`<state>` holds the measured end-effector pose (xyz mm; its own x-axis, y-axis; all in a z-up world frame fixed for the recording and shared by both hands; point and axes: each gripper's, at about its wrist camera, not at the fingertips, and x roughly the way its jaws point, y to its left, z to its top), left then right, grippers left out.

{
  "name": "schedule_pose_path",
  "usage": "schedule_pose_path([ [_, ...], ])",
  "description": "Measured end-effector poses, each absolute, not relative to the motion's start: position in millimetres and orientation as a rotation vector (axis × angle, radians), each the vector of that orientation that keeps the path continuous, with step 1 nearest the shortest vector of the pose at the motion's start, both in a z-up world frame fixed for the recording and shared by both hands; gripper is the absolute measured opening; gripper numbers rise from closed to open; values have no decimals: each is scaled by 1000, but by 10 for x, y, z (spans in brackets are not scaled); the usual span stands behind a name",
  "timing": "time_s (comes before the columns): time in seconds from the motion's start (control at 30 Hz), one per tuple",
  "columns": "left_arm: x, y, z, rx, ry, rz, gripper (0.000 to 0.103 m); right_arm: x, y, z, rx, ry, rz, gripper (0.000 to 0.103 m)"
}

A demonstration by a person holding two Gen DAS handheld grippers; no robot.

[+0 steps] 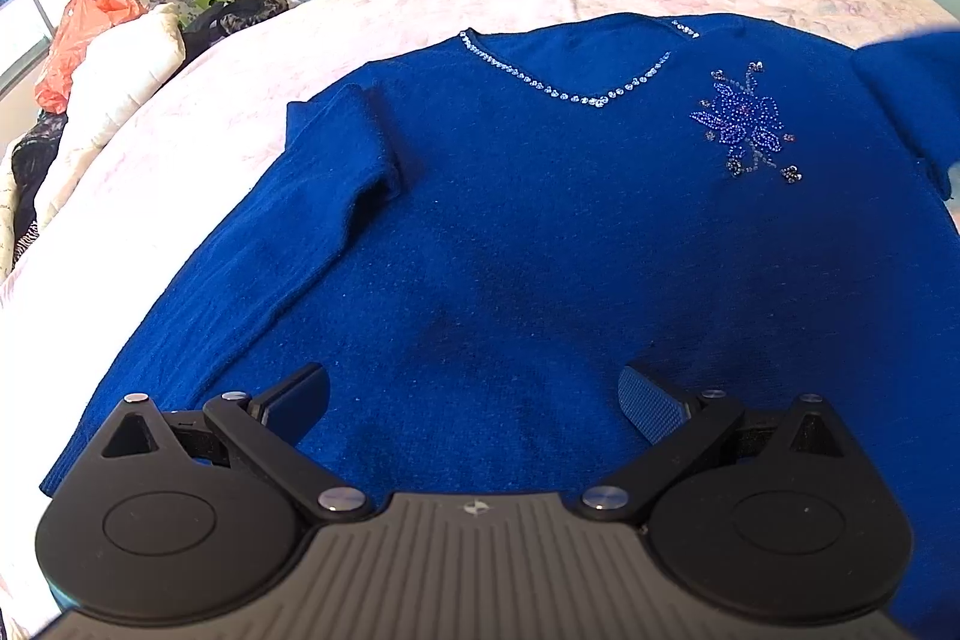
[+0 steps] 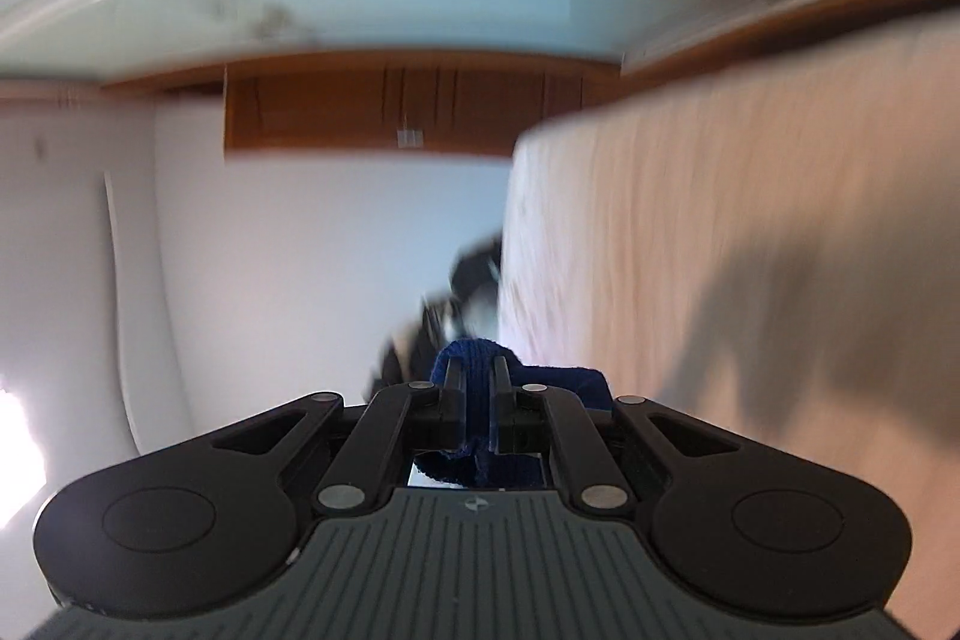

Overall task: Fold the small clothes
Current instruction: 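Lift the sleeve with the right tool and fold it across the sweater body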

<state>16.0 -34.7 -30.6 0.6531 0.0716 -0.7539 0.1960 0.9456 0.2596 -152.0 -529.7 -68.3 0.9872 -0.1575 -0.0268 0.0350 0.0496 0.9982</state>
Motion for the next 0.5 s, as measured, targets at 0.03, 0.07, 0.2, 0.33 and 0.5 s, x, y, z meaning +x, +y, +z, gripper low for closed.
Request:
schedule_pose_path([
  [0.03, 163, -339, -309, 336, 860, -71, 103, -1571, -5327, -676, 1515, -118, -164, 10],
  [0.07, 166, -332, -310, 339, 860, -70, 103, -1623, -5359, -668, 1515, -133, -180, 10],
  [0.2, 191, -258, -289, 342, 847, -48, 103, -1714, -5382, -663, 1513, -181, -217, 10],
  [0.33, 238, -137, -255, 331, 839, -20, 103, -1760, -5391, -591, 1506, -230, -208, 10],
  [0.5, 298, 37, -227, 321, 832, 21, 103, -1644, -5282, -453, 1503, -199, -112, 10],
])
